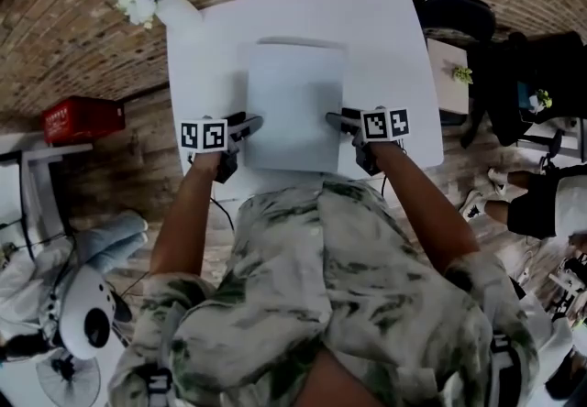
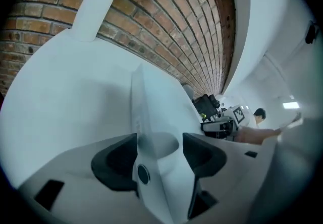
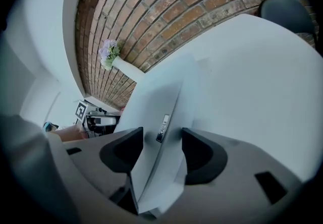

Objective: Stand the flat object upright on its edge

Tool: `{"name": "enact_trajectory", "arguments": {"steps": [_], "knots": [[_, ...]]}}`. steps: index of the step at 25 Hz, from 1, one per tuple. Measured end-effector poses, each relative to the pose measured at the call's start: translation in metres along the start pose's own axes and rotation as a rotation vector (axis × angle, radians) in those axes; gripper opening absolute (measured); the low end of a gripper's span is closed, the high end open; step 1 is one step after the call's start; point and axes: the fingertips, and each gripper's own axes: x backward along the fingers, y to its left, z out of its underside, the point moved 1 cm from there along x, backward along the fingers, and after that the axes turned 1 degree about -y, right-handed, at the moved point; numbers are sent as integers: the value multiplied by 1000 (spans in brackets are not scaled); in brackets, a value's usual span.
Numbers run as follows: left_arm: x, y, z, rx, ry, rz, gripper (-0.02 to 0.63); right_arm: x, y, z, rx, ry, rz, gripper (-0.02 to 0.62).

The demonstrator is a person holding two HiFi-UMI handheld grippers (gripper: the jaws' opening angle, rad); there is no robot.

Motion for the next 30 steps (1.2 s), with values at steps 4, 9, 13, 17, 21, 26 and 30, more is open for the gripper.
{"name": "enact_trajectory", "arguments": {"steps": [4,9,13,17,21,26,30], "knots": [[-7,4,1,0,24,-12,282,-4,-2,-2,-1,27,2,258],[-12,7,-1,17,56,-11,287,-5,-2,-4,-4,38,6,249],[-11,1,1,11,75,-25,287,0,-2,-3,3,40,5,233],[-13,-7,2,8,75,-27,287,6,-4,-7,22,52,17,225],[-12,-19,-4,-23,59,-24,287,18,-3,-14,60,49,12,222],[-8,-36,-17,-66,31,-26,287,34,4,-30,123,22,10,219],[-5,-48,-33,-98,-1,-30,287,48,10,-51,189,-9,9,216]]}}
